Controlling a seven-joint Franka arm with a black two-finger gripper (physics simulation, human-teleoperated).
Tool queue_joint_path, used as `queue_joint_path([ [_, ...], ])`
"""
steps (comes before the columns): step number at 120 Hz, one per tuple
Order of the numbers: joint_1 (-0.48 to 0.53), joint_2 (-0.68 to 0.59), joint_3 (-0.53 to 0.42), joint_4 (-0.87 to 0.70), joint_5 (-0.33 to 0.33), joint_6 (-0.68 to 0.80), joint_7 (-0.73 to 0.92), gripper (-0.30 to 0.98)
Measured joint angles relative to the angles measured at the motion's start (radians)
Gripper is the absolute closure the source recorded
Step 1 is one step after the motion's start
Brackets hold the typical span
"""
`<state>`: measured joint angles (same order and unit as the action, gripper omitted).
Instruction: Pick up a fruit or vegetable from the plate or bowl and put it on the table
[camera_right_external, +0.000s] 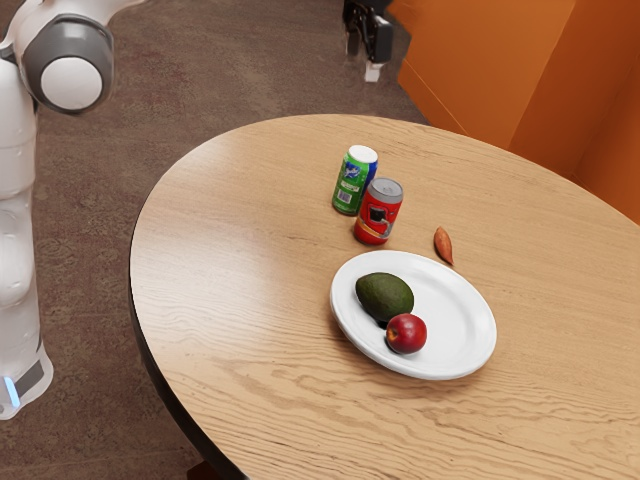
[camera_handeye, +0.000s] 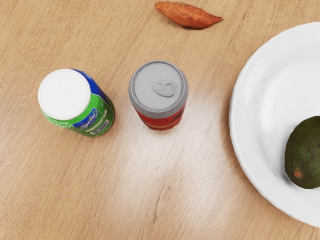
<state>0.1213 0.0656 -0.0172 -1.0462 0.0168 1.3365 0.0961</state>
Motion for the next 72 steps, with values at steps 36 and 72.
queue_joint_path([
  [36, -0.153, 0.169, -0.107, 0.009, 0.025, 0.054, -0.001, 0.00],
  [72, -0.196, 0.200, -0.110, -0.034, 0.036, 0.066, -0.001, 0.00],
])
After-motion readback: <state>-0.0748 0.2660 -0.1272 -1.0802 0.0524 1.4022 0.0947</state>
